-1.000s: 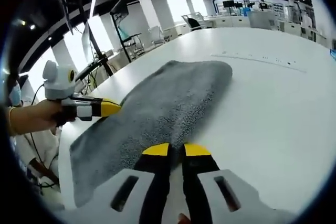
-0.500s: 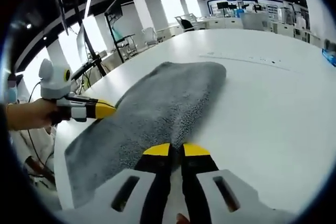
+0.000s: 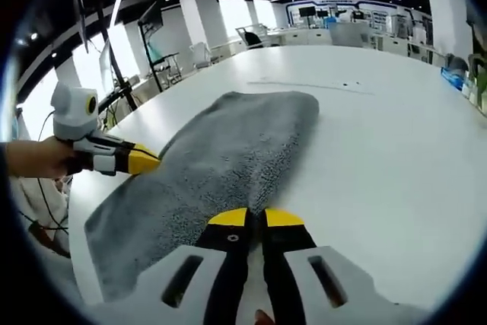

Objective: Fold the towel on the table until its edges align and the towel forms a compact rectangular stack.

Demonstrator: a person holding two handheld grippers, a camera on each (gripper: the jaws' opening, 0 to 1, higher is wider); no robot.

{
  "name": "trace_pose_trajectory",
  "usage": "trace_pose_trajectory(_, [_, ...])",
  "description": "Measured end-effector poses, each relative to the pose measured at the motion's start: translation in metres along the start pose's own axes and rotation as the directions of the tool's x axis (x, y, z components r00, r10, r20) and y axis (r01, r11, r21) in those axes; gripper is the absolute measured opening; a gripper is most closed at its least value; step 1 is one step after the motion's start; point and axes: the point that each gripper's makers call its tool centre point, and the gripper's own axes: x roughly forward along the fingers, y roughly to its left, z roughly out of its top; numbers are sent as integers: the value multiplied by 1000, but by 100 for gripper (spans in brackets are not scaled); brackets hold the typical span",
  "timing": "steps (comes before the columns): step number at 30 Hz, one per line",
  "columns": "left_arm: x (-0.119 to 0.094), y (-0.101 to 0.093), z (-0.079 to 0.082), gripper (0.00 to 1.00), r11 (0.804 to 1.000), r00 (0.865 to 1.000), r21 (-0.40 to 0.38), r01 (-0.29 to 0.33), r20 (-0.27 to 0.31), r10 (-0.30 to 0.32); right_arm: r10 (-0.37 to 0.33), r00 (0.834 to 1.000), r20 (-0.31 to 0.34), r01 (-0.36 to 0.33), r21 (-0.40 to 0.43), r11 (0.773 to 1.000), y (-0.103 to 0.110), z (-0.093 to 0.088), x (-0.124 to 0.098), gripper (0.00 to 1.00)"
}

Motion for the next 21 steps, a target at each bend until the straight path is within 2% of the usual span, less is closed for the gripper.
trace_pose_trajectory(11, [26,-65,4,6,993,995,66,96,-23,-94,-85,996,15,84,53,995,-47,-15,-44,3])
trace_pose_trajectory(17, [38,-90,5,6,988,992,93,124,-30,-121,-132,991,19,129,100,987,-65,-22,-64,2])
trace_pose_trajectory(21, [41,-100,5,6,987,991,85,136,-34,-133,-145,989,27,140,125,982,-72,-26,-72,2])
